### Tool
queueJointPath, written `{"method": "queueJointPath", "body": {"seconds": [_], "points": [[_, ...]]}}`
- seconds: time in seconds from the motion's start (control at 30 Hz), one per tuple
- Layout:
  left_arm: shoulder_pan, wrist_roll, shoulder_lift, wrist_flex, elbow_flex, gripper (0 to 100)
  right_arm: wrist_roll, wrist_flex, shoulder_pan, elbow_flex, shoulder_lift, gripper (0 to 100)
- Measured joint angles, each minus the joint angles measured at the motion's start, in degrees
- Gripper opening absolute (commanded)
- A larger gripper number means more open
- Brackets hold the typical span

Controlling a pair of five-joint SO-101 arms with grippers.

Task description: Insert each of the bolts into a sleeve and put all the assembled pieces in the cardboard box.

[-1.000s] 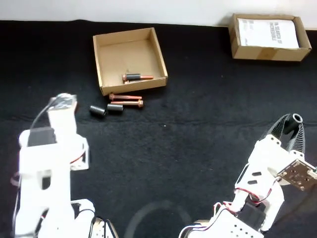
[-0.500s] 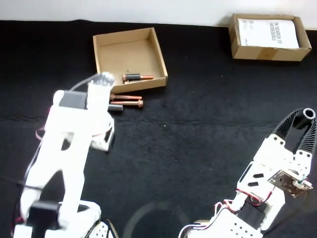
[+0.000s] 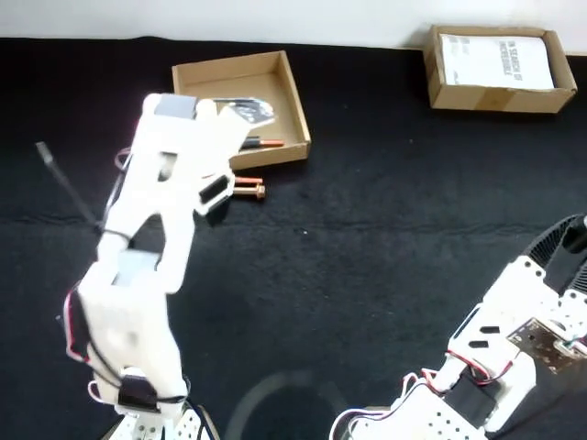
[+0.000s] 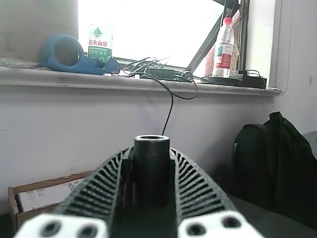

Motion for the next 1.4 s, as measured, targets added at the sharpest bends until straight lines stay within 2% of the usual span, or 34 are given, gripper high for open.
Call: {"method": "queueJointPath", "body": {"seconds": [0.2,0.5,0.67,1.07,1.1,1.2,1.23,1.4], "points": [[2.0,-6.6,12.7,1.6,-18.2,15,0.0,0.0,0.5,0.0,0.0,0.7],[6.8,-13.3,22.5,1.8,-32.4,15,0.0,0.0,0.5,0.0,0.0,0.7],[6.6,-16.3,30.2,0.6,-38.2,14,0.1,0.0,0.5,0.0,0.0,0.7],[6.2,-17.3,40.7,-2.4,-48.8,14,0.5,0.0,0.5,0.0,0.0,0.7],[6.2,-18.3,41.2,-2.5,-49.1,13,0.5,0.0,0.5,0.0,0.0,0.7],[6.2,-21.7,42.2,-2.6,-49.9,0,0.5,0.0,0.5,0.0,0.0,0.7],[6.3,-22.5,42.5,-2.5,-49.9,2,0.5,0.0,0.4,0.0,0.0,0.7],[6.5,-22.2,42.5,-1.1,-50.5,1,0.5,0.0,-2.4,0.0,0.0,0.7]]}}
